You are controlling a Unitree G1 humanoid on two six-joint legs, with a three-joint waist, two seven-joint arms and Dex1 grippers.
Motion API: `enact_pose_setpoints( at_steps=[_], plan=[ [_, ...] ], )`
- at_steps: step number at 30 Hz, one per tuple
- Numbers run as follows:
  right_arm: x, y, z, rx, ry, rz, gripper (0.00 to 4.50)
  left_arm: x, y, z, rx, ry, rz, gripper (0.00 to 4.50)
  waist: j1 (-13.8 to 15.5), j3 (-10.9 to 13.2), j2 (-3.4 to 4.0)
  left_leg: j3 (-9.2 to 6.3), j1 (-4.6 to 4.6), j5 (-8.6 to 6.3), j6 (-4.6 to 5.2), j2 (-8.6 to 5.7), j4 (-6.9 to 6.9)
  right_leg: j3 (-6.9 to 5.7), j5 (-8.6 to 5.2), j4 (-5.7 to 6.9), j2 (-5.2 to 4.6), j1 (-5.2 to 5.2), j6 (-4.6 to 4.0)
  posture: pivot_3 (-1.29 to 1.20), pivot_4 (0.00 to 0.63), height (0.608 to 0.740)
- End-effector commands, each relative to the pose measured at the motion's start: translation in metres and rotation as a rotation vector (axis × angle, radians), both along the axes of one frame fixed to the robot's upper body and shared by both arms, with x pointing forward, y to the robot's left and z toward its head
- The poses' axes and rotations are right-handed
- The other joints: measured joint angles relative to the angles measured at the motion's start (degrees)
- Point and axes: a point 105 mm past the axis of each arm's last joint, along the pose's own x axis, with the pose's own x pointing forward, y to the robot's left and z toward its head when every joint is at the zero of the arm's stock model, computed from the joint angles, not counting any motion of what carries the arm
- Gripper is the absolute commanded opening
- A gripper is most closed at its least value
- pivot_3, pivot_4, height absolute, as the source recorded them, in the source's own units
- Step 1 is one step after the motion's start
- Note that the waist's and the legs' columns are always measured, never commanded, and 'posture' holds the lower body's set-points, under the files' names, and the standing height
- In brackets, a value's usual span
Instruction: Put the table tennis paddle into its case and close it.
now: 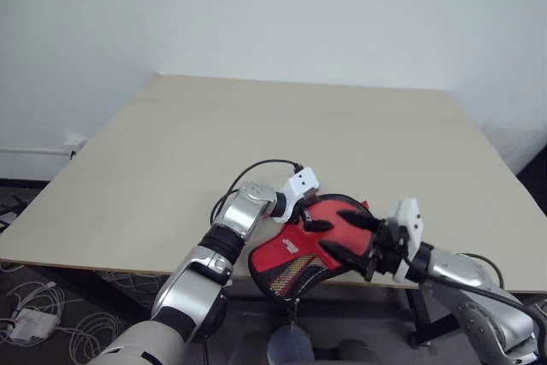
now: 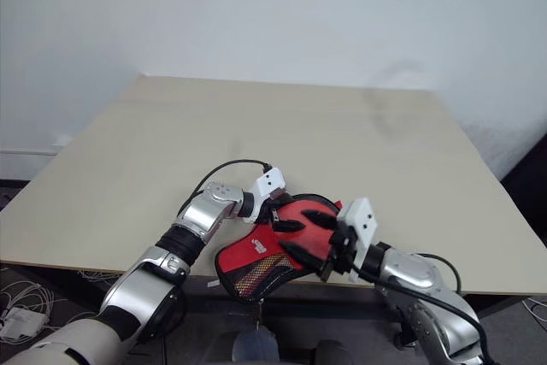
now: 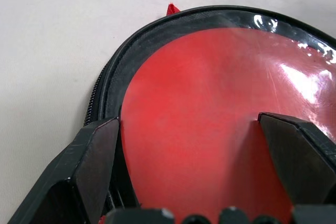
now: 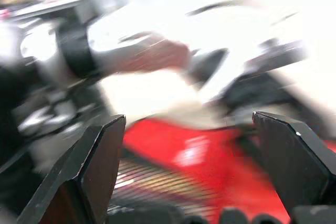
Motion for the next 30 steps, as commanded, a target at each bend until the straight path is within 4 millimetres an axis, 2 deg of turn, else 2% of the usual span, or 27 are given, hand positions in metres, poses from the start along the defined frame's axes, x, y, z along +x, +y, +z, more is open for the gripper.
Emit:
enact_pose_setpoints(
  at_steps=[1,5,8,14,21,24,30],
  plan=[
    [0.021,-0.031,-0.003,-0.053,0.0,-0.164,4.18,-0.007,0.007,-0.025,0.06,0.089,0.026,4.5,0.02,0.01,0.02,0.0,0.0,0.0,0.0,-0.02,0.0,0.01,0.0,0.0,-0.02,0.0,0.0,0.0,0.0,0.728],
    [0.036,-0.056,-0.014,-0.092,0.064,-0.27,4.18,-0.014,0.005,-0.009,-0.041,0.064,-0.066,4.5,-0.03,0.04,0.17,0.01,-0.06,0.02,0.03,-0.03,-0.01,0.05,0.0,0.01,-0.02,-0.06,0.0,0.0,0.0,0.728],
    [0.041,-0.064,-0.03,-0.132,0.145,-0.294,4.18,-0.023,0.013,0.001,-0.071,0.087,-0.152,4.5,-0.14,0.1,0.28,0.09,-0.12,0.02,0.04,0.0,-0.08,0.15,0.0,0.03,0.03,-0.21,-0.02,0.0,0.0,0.728],
    [0.046,-0.064,-0.046,-0.16,0.231,-0.265,4.18,-0.019,0.025,0.02,-0.114,0.087,-0.152,4.5,-0.05,0.27,0.53,0.13,-0.34,0.03,0.07,-0.07,-0.23,0.28,0.0,0.03,0.04,-0.34,0.01,0.0,0.0,0.728],
    [0.048,-0.055,-0.054,-0.141,0.322,-0.206,4.18,-0.011,0.036,0.024,-0.102,0.067,-0.105,4.5,-0.08,0.38,0.53,0.08,-0.36,0.06,0.11,-0.08,-0.15,0.29,-0.01,0.08,0.07,-0.34,0.05,0.0,0.0,0.728],
    [0.048,-0.056,-0.056,-0.091,0.383,-0.196,3.58,-0.016,0.036,0.026,-0.108,0.06,-0.123,4.5,-0.08,0.47,0.56,0.09,-0.36,0.1,0.17,-0.08,-0.09,0.3,0.0,0.1,0.07,-0.33,0.04,0.0,0.0,0.728],
    [0.049,-0.064,-0.061,-0.103,0.449,-0.197,1.47,-0.024,0.025,0.05,-0.203,0.057,-0.156,4.5,-0.08,0.52,0.6,0.11,-0.36,0.11,0.17,-0.08,-0.07,0.32,0.0,0.11,0.07,-0.33,0.05,0.0,0.0,0.728]
  ],
)
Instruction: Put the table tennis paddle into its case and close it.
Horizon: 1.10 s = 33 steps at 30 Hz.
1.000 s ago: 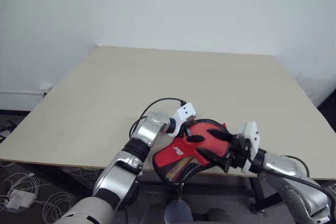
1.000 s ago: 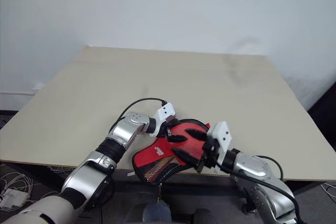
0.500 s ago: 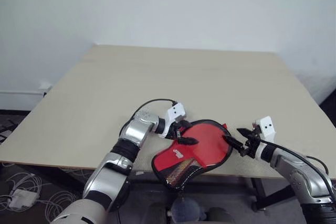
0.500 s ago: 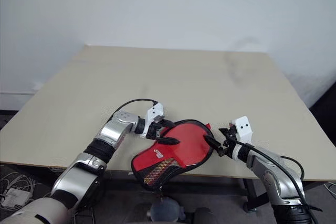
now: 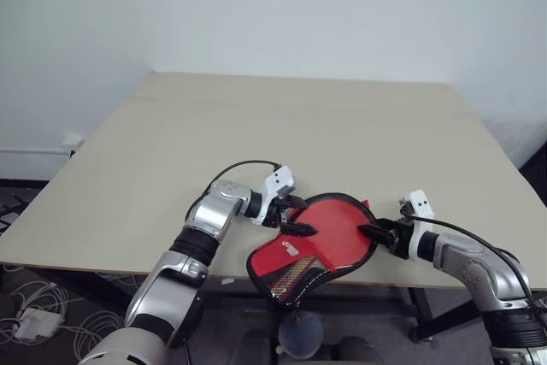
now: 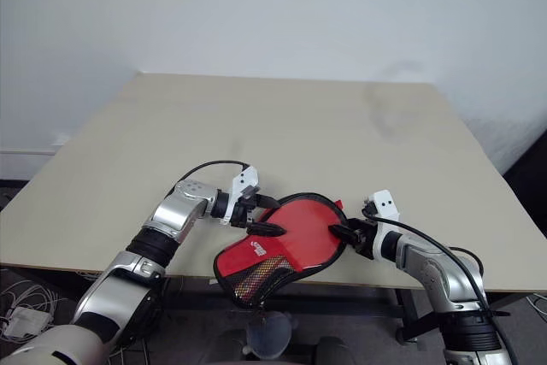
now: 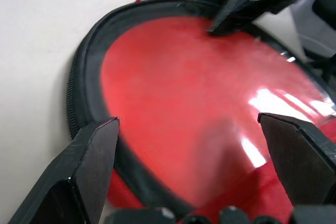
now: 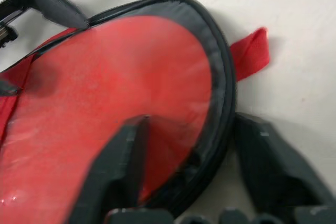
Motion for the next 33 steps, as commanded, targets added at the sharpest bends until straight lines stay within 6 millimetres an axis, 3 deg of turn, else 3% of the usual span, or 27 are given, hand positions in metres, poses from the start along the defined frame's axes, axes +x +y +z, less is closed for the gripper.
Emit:
enact_pose_setpoints(
  at_steps=[1,4,5,9,12,18,23,25,33],
  plan=[
    [0.003,-0.005,0.007,-0.01,-0.013,0.01,1.11,0.002,-0.01,0.027,-0.083,-0.043,-0.016,4.5,0.0,0.0,0.0,-0.01,0.0,0.0,0.0,0.0,0.0,0.0,0.0,0.0,0.0,0.0,0.0,0.0,0.0,0.728],
    [0.005,-0.005,0.013,-0.015,-0.051,0.021,0.11,0.005,-0.011,0.033,-0.096,-0.056,0.0,4.5,0.01,0.01,0.01,-0.03,0.02,0.0,0.0,0.0,0.0,-0.01,0.0,0.01,0.01,0.01,0.01,0.0,0.0,0.728],
    [0.005,-0.005,0.016,-0.01,-0.069,0.021,0.03,0.005,-0.011,0.035,-0.102,-0.056,0.001,4.5,0.01,0.01,0.0,-0.02,0.01,0.0,0.0,0.0,0.0,0.0,0.0,0.01,0.01,0.0,0.01,0.0,0.0,0.728],
    [0.023,-0.011,0.038,0.033,-0.173,-0.09,0.03,0.004,-0.011,0.044,-0.154,-0.027,0.007,4.5,0.01,0.05,0.01,0.0,0.0,0.0,0.0,0.0,0.0,0.01,0.0,0.01,0.02,0.0,0.01,0.0,0.0,0.728],
    [0.051,-0.031,0.057,0.088,-0.249,-0.332,0.03,0.0,-0.009,0.053,-0.204,0.005,0.01,4.5,-0.11,0.22,0.16,0.03,-0.02,0.04,-0.02,0.01,0.02,0.04,0.01,0.08,0.02,-0.03,0.02,0.0,0.0,0.728],
    [0.078,-0.065,0.079,0.149,-0.312,-0.642,0.03,-0.007,-0.01,0.054,-0.207,0.049,0.0,4.5,0.05,0.45,0.45,0.01,-0.07,0.11,0.0,-0.01,0.0,0.06,0.03,0.12,0.02,-0.06,0.04,0.0,0.0,0.728],
    [0.084,-0.114,0.071,0.102,-0.285,-0.912,0.03,-0.01,-0.014,0.052,-0.2,0.068,-0.006,4.5,0.03,0.56,0.61,0.05,-0.08,0.13,0.0,-0.03,-0.01,0.09,0.04,0.14,0.02,-0.06,0.04,0.0,0.0,0.728],
    [0.083,-0.125,0.062,0.09,-0.259,-0.964,0.03,-0.01,-0.015,0.053,-0.203,0.068,-0.009,4.5,-0.06,0.57,0.63,0.06,-0.07,0.14,0.0,-0.03,-0.02,0.1,0.04,0.14,0.02,-0.08,0.04,0.0,0.0,0.728],
    [0.075,-0.142,0.024,-0.05,-0.152,-1.05,0.03,-0.008,-0.018,0.055,-0.224,0.069,-0.001,4.5,-1.42,0.58,0.74,0.11,-0.01,0.17,0.01,-0.03,-0.07,0.2,0.04,0.18,0.04,-0.07,0.04,0.0,0.0,0.728]
  ],
)
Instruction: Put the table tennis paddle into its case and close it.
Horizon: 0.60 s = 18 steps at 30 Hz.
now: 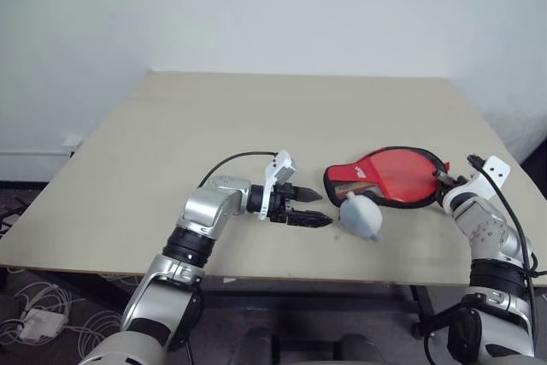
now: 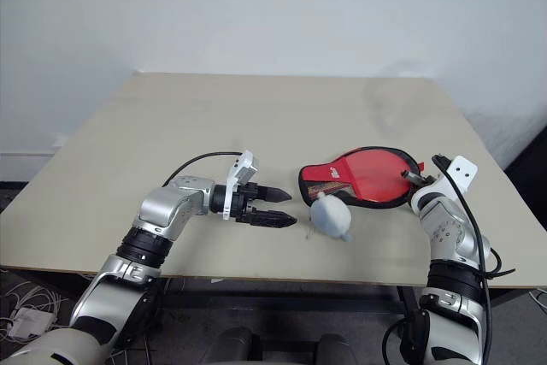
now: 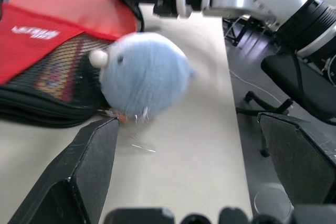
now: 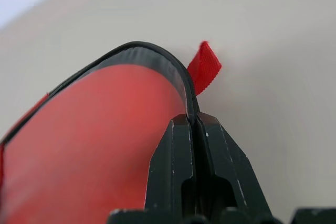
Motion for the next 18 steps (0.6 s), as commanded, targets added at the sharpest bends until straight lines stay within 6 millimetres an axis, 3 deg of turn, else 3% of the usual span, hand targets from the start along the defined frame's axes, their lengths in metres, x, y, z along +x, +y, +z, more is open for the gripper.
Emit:
enact_pose_setpoints(
  at_steps=[1,7,18],
  plan=[
    [0.0,-0.018,0.008,-0.069,-0.009,-0.073,0.03,0.002,-0.003,0.014,-0.028,-0.051,-0.01,4.5,-0.04,0.0,0.0,0.0,0.02,0.0,0.0,0.0,0.0,0.0,0.0,0.0,0.0,0.01,0.0,0.0,0.0,0.728],
    [-0.005,-0.017,-0.005,-0.046,0.018,-0.115,0.03,0.002,-0.002,0.012,-0.036,-0.034,0.002,4.5,-0.02,-0.02,-0.01,-0.01,0.06,0.0,0.0,0.0,0.02,0.01,0.0,0.0,0.0,0.09,0.0,0.0,0.0,0.728],
    [-0.012,-0.021,0.01,-0.151,-0.052,-0.127,3.95,0.005,0.006,0.004,-0.004,-0.018,0.033,4.5,-0.06,-0.02,0.01,0.01,0.07,0.0,0.0,0.0,-0.03,0.05,0.0,0.0,0.02,0.05,0.0,0.0,0.0,0.728]
  ],
)
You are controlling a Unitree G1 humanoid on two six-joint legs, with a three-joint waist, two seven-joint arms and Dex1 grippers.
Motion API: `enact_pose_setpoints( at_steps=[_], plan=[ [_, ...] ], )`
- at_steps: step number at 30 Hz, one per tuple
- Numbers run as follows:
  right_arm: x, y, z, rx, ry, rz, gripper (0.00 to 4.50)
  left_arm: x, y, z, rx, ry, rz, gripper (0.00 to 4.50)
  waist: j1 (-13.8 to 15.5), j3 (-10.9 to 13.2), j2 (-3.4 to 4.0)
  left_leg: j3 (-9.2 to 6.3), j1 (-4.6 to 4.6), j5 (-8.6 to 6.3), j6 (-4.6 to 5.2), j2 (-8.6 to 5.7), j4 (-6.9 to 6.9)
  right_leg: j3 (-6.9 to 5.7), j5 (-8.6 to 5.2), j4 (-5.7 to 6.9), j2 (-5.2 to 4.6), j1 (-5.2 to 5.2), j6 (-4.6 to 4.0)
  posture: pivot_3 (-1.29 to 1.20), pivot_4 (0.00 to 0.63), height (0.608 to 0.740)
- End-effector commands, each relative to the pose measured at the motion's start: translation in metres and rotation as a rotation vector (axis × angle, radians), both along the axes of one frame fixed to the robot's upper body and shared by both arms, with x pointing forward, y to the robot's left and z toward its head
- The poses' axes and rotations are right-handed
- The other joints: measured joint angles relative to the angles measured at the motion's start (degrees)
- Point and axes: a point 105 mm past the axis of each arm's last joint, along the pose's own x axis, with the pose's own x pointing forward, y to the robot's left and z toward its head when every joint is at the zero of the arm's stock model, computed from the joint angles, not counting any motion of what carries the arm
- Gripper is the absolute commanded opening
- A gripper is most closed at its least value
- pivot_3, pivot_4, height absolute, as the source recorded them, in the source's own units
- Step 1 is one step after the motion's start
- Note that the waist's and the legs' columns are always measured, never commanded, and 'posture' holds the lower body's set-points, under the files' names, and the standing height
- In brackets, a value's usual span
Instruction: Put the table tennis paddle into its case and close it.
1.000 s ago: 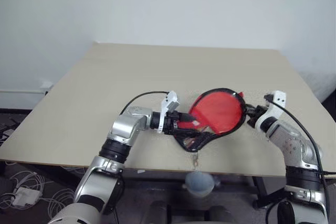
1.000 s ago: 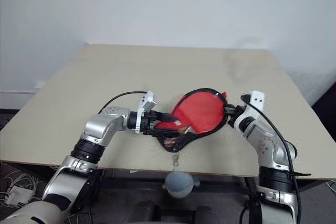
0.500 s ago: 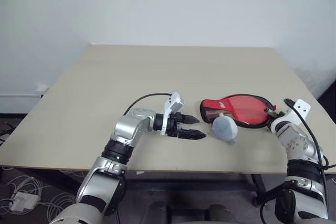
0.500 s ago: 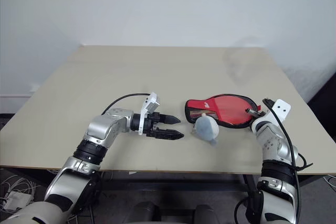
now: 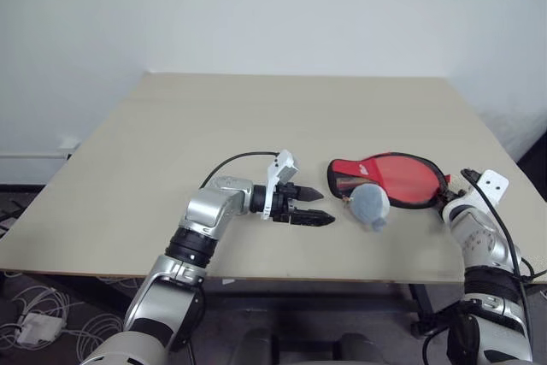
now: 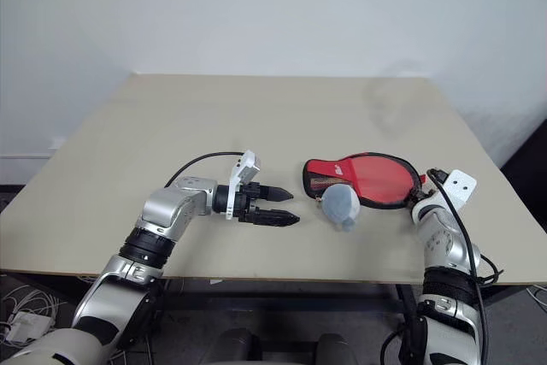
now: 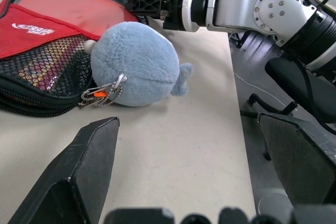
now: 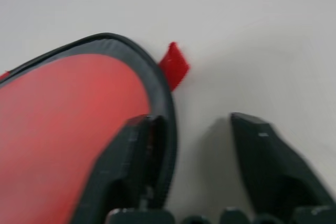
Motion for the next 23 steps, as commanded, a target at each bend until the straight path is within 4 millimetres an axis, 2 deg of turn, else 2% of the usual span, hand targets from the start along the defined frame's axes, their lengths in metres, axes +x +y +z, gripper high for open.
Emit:
enact_pose_setpoints(
  at_steps=[1,4,7,10,14,16,19,21,23],
  plan=[
    [0.002,-0.005,0.033,-0.083,-0.121,-0.008,4.31,0.003,0.006,0.006,-0.012,-0.017,0.011,4.5,0.0,0.01,0.01,0.0,0.0,0.0,0.0,0.0,-0.01,0.01,0.0,0.0,0.0,0.0,0.0,0.0,0.0,0.728],
    [0.003,0.011,0.065,-0.139,-0.277,0.087,4.44,0.007,0.012,0.003,0.004,-0.024,0.041,4.5,0.0,0.03,0.07,0.04,0.0,0.0,0.0,0.0,-0.02,0.06,0.0,0.0,0.0,-0.04,0.0,0.0,0.0,0.728],
    [-0.001,0.06,0.098,-0.194,-0.457,0.344,4.44,0.012,0.02,0.002,0.008,-0.048,0.083,4.5,-0.22,0.04,0.08,0.04,0.0,0.0,0.0,0.0,-0.03,0.08,0.0,0.02,0.01,-0.06,0.01,0.0,0.0,0.728],
    [-0.021,0.122,0.106,-0.1,-0.548,0.693,4.44,0.016,0.033,0.002,0.002,-0.071,0.119,4.5,-0.88,0.03,0.07,0.0,0.05,0.0,0.0,0.07,-0.07,0.09,0.0,0.02,0.12,-0.02,0.01,0.0,0.0,0.728],
    [-0.055,0.167,0.097,-0.029,-0.55,1.06,4.44,0.015,0.055,-0.001,0.017,-0.124,0.15,4.5,-1.2,0.04,0.05,-0.02,0.07,0.0,0.0,0.1,-0.06,0.07,0.0,0.01,0.13,0.02,0.0,0.0,0.0,0.728],
    [-0.068,0.177,0.092,0.001,-0.543,1.186,4.44,0.016,0.072,0.0,0.028,-0.116,0.199,4.5,-1.2,0.08,0.0,0.01,0.07,-0.01,0.0,0.09,-0.04,0.07,0.0,0.01,0.1,0.02,-0.01,0.0,0.0,0.728],
    [-0.071,0.177,0.086,0.007,-0.523,1.227,4.44,0.012,0.095,-0.011,0.081,-0.095,0.261,4.5,-1.19,0.09,-0.04,-0.01,0.08,0.0,0.0,0.1,-0.03,0.05,-0.01,0.01,0.11,0.0,-0.02,0.0,0.0,0.728],
    [-0.062,0.172,0.085,0.005,-0.53,1.177,4.44,0.007,0.111,-0.019,0.121,-0.078,0.304,4.5,-1.22,0.09,-0.05,0.01,0.15,-0.01,-0.02,0.1,-0.06,0.05,-0.01,0.0,0.09,0.01,-0.02,0.0,0.0,0.728],
    [-0.052,0.168,0.084,0.011,-0.528,1.124,4.44,0.004,0.117,-0.023,0.141,-0.073,0.317,4.5,-1.24,0.1,-0.06,0.02,0.15,-0.01,-0.03,0.12,-0.09,0.06,-0.01,0.01,0.09,-0.01,-0.02,0.0,0.0,0.728]
  ],
)
